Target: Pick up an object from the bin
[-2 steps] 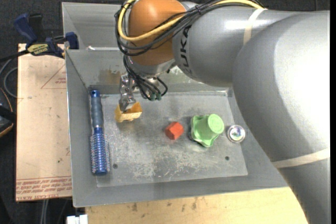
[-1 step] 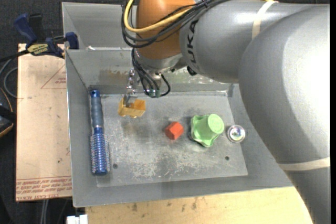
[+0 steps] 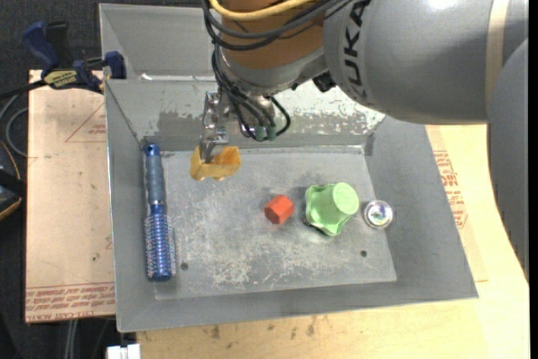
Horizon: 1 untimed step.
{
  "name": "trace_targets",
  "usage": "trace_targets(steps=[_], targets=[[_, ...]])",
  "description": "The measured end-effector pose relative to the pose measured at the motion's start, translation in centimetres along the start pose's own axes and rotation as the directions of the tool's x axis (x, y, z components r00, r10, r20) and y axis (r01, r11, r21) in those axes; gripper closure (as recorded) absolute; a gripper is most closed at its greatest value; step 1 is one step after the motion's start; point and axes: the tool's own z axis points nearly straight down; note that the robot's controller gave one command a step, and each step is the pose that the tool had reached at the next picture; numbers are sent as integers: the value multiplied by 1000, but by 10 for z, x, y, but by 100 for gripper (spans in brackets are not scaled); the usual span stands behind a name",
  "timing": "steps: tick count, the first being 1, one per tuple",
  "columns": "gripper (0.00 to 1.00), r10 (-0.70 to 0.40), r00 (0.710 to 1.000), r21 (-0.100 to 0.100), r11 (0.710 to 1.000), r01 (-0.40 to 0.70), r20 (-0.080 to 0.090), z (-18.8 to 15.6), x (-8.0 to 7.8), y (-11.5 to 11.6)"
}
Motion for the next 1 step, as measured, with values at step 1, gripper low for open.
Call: trace_targets(steps=[1], targets=[[100, -312, 950, 1, 950, 312, -12, 36, 19, -41]])
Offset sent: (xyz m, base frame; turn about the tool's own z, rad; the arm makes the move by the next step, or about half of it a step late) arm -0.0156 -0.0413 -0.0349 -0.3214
